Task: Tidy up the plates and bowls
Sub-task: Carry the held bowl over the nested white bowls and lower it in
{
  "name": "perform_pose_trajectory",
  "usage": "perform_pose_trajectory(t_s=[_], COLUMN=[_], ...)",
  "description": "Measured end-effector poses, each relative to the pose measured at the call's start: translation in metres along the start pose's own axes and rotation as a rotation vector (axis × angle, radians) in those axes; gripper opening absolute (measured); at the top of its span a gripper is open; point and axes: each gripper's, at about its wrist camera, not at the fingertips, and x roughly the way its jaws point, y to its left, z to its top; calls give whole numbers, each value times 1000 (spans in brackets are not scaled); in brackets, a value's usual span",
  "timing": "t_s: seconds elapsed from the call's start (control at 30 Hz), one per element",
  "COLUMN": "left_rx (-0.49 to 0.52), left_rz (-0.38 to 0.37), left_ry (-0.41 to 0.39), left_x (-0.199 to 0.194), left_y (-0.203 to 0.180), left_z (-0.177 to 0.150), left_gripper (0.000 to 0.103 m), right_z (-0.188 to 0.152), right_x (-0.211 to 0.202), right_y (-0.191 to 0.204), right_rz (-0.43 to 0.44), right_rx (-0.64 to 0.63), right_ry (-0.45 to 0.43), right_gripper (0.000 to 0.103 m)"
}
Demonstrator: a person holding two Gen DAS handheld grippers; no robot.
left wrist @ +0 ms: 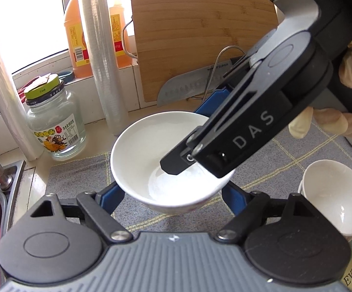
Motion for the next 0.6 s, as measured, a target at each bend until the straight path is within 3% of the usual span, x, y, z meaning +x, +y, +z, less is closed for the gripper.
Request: perform_pose_trajectory(t_s=[0.6], left_rx=[15], left_rz=[9], left_ry=[-19], left_x=[-47], left_y=[-57], left_z=[0], left_gripper=[86], right_z=[-45], right_x=[-66], right_y=[13], right_rz=[13], right_rx=[-36], right_ry=[-58], right_gripper=[74])
